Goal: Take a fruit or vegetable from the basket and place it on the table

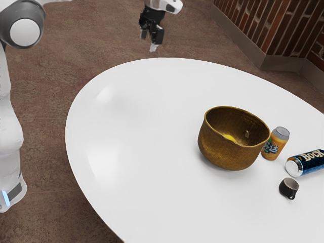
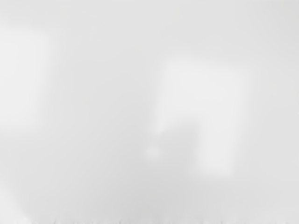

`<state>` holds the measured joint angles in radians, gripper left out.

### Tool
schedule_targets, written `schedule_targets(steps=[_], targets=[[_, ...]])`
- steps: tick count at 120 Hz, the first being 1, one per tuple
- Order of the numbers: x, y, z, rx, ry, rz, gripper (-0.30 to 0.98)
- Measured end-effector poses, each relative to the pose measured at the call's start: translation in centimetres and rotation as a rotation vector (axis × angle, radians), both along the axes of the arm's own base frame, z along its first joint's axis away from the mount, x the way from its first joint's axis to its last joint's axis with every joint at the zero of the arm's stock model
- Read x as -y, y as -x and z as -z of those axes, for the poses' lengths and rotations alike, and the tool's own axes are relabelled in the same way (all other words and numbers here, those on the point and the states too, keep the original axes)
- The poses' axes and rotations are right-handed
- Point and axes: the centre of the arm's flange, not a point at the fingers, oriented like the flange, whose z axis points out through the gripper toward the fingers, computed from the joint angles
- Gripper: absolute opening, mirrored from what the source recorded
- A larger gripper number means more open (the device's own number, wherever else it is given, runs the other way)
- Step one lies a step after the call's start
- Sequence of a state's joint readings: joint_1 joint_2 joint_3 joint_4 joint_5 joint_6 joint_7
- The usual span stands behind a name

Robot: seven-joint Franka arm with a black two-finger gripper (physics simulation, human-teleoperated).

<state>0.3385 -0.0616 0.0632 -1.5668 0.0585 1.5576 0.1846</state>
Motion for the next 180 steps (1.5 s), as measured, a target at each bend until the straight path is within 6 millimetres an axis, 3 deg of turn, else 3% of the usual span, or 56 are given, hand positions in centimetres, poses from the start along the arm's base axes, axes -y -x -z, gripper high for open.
schedule_targets(steps=[6,22,28,32,40,50,59,74,99,106,119,137,154,169,180], targets=[[2.3,-0.8,0.1,-0.007,0.015,0.029,0.66],[14.4,-4.2,0.6,-0.007,0.028,0.23,0.66],[17.3,-5.0,0.4,0.021,0.025,0.276,0.66],[18.6,-5.7,-0.7,0.06,0.018,0.298,0.66],[21.0,-8.2,-3.5,0.151,-0.009,0.334,0.66],[23.2,-11.4,-4.2,0.211,-0.023,0.362,0.66],[23.7,-13.3,-3.7,0.244,-0.028,0.364,0.66],[25.1,-14.5,-1.8,0.271,-0.025,0.377,0.66],[31.1,-16.8,0.2,0.377,-0.035,0.465,0.66],[31.5,-18.7,2.4,0.373,-0.038,0.469,0.66],[29.7,-21.5,8.1,0.295,-0.04,0.446,0.66],[28.8,-23.4,14.8,0.184,-0.021,0.437,0.66],[29.0,-24.1,18.1,0.131,-0.01,0.442,0.66],[29.3,-25.3,18.3,0.154,-0.005,0.448,0.66],[28.1,-25.8,18.9,0.157,0.011,0.43,0.67]])
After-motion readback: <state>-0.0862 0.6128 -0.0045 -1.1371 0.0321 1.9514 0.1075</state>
